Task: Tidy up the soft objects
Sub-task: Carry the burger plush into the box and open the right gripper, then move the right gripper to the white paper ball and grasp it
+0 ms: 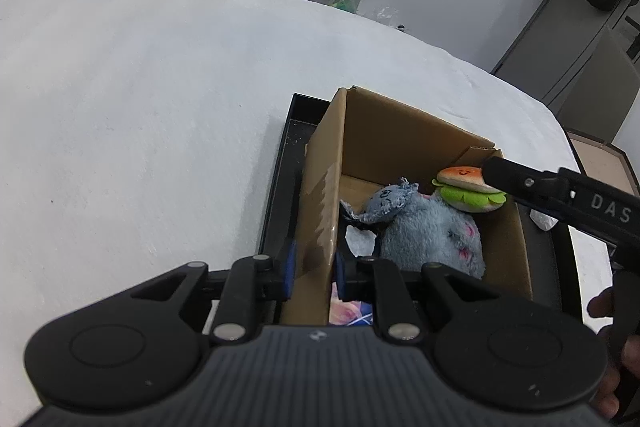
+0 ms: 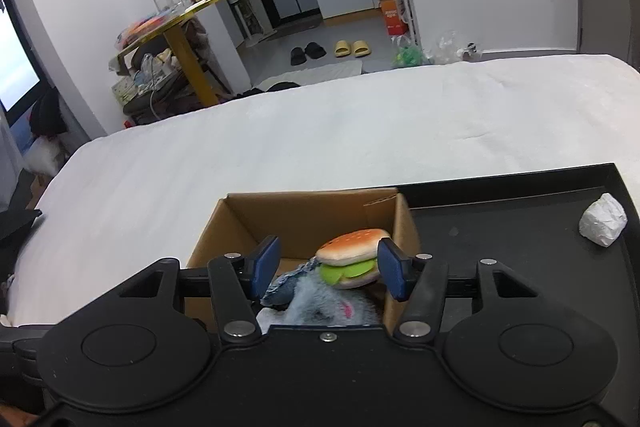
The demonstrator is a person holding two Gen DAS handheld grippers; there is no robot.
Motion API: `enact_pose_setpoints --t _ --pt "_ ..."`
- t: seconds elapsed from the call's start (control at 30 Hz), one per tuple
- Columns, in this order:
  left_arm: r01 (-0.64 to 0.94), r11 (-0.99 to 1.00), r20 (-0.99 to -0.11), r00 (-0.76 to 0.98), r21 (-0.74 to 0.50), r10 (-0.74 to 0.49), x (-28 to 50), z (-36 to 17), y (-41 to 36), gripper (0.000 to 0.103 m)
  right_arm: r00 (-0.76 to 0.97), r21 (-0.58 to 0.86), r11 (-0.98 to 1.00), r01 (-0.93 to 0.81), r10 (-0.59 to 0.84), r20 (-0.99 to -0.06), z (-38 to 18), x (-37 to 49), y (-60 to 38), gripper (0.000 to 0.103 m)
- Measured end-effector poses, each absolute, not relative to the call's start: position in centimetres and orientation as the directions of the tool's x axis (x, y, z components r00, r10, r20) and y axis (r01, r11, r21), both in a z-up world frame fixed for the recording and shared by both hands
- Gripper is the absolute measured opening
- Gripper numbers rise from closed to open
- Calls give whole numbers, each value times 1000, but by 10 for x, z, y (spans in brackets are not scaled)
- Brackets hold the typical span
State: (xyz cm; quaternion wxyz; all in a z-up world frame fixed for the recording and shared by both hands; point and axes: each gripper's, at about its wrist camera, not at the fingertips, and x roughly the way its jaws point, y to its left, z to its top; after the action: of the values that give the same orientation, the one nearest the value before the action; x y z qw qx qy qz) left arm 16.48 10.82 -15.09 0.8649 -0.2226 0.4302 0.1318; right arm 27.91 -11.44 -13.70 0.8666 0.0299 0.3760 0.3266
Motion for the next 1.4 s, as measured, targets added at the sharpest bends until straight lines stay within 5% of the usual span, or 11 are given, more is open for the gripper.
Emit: enact_pose_setpoints --t 0.2,0.53,1.03,1.4 --pt "-432 871 -808 585 -234 72 173 -146 105 23 543 298 804 -514 575 -612 -135 288 -134 54" --pt "-439 878 -822 561 -191 102 187 -145 91 60 598 271 872 -408 480 -642 -157 316 -175 54" --pt "-445 888 -831 532 -111 163 212 -145 67 80 626 263 930 -258 368 -687 -192 350 -217 70" --pt "-455 888 -837 510 -66 199 225 -150 63 81 611 294 943 -158 328 -721 -213 372 -238 75"
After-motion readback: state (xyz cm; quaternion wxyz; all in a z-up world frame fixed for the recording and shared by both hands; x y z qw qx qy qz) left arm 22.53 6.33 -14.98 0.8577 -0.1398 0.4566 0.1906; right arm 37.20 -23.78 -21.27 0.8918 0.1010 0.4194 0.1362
